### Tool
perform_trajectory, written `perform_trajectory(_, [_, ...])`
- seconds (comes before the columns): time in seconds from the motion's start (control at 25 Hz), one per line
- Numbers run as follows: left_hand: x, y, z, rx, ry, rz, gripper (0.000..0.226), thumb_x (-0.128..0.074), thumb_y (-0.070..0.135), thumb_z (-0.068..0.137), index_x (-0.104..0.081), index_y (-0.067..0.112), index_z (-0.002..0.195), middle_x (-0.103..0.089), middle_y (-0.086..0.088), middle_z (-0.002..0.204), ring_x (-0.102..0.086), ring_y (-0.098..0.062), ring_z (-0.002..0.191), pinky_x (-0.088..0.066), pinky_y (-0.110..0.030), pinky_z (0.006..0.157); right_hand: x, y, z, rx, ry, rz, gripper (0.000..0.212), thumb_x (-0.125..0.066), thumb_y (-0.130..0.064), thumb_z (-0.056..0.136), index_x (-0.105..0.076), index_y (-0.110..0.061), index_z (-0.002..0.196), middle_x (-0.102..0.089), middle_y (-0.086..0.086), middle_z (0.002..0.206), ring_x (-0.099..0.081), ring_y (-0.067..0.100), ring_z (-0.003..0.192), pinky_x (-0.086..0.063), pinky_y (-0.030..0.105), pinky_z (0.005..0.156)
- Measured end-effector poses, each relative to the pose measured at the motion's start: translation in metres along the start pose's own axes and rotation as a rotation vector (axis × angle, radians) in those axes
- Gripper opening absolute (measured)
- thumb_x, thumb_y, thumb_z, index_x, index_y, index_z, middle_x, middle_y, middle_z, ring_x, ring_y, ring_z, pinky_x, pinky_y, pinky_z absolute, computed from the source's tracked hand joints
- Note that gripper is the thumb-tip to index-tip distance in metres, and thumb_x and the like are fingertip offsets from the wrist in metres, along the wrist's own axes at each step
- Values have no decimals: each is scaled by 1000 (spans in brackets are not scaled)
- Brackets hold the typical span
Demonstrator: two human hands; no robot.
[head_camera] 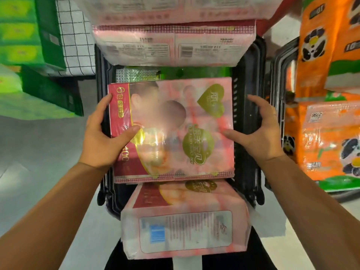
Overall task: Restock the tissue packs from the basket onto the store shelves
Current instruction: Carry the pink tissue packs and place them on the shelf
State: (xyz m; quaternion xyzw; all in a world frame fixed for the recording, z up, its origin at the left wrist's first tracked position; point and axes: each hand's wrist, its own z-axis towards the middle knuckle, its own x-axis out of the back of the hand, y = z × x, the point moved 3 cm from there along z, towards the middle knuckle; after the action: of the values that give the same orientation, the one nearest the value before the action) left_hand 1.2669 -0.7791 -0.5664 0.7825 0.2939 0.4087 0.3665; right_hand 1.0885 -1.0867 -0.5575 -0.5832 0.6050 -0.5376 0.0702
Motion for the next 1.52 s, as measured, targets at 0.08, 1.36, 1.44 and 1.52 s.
perform_trajectory(0.08, [11,15,-5,-27,-30,21,85,-79,56,63,-38,52,137,-48,2,139,-49,-10,128,-40,-44,109,8,-14,-16,-30,36,18,92,-83,-55,52,-40,-39,131,-38,-15,129,-32,-12,114,-23,-3,92])
perform_trajectory(1.36, [76,136,1,-303,-66,142,59,-71,76,52,-49,67,106,-53,17,107,-54,-18,112,-42,-41,100,42,-92,-86,137,352,294,93,-96,-27,44,-51,-28,126,-59,-15,122,-51,-5,119,-39,8,94])
perform_trajectory(1.44, [76,134,-2,-290,-83,141,63,-72,75,51,-54,59,109,-54,21,105,-54,-17,111,-43,-40,99,42,-83,-95,123,369,290,97,-98,-27,44,-53,-16,128,-61,-1,123,-54,6,121,-42,15,97])
perform_trajectory(1.52, [76,132,-5,-255,-100,165,81,-70,81,49,-60,36,116,-57,11,104,-57,-22,108,-45,-47,97,42,-77,-104,94,362,306,96,-99,-35,44,-55,-11,126,-63,5,121,-57,14,119,-45,23,98])
